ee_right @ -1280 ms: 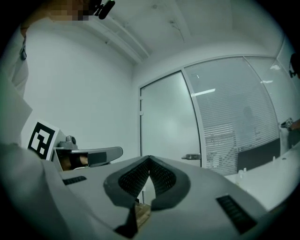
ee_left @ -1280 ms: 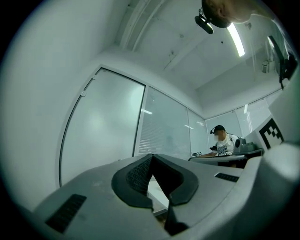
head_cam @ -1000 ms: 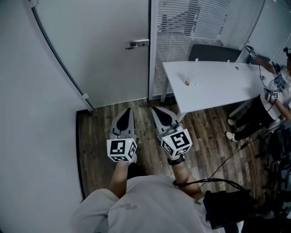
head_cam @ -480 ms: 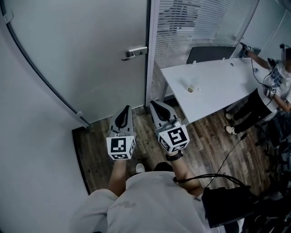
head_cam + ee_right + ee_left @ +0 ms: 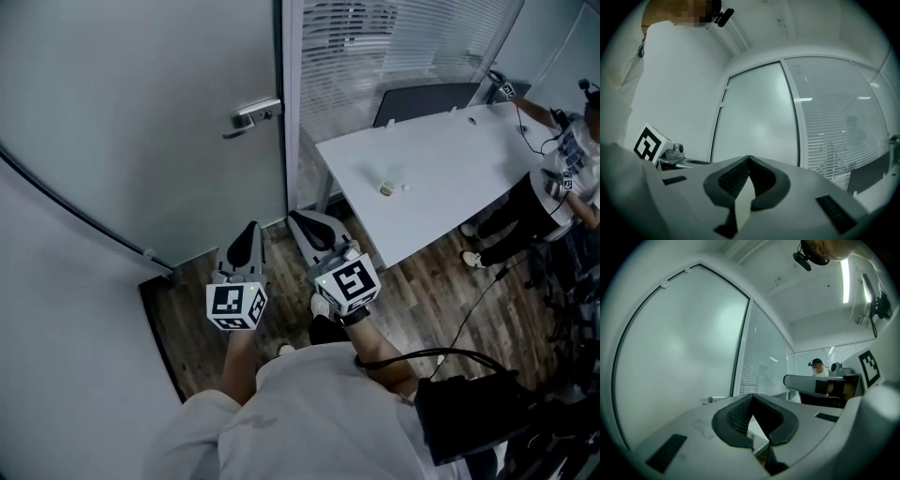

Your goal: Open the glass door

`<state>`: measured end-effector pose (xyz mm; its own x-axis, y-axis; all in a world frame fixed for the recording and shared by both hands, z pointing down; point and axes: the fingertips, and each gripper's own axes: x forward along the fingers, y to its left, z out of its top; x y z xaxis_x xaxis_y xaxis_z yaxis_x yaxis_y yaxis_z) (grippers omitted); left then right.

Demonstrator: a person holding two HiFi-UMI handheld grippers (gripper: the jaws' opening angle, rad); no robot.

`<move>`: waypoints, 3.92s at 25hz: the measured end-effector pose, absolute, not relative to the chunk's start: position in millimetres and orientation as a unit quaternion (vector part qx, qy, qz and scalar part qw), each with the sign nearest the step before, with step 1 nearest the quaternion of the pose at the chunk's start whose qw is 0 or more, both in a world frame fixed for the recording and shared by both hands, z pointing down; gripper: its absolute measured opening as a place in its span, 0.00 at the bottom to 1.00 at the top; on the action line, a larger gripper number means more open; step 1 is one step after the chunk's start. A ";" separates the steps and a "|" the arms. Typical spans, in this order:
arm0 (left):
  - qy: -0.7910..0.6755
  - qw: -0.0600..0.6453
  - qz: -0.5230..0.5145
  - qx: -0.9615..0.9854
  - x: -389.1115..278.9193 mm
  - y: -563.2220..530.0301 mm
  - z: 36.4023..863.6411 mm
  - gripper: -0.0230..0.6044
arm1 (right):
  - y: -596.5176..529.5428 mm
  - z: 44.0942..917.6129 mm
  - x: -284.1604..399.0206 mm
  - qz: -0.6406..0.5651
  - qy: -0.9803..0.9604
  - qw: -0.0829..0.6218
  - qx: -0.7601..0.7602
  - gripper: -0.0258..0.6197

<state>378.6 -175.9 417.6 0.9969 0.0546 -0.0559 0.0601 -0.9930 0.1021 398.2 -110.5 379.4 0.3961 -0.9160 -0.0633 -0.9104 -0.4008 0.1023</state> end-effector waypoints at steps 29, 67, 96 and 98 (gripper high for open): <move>0.000 -0.142 0.110 0.984 665.4 -301.7 443.3 0.03 | -184.4 378.2 686.8 -0.031 -0.548 0.029 0.835 0.03; 0.165 -0.500 0.436 0.730 756.1 -399.1 652.5 0.19 | -264.8 453.5 772.4 0.082 -0.489 0.043 0.867 0.03; 0.097 -0.462 0.304 0.827 766.6 -383.6 646.2 0.04 | -224.3 460.3 758.5 0.097 -0.479 0.010 0.872 0.03; 0.102 -0.476 0.321 0.812 761.8 -382.2 648.0 0.04 | -216.1 455.5 753.7 0.089 -0.478 0.004 0.874 0.03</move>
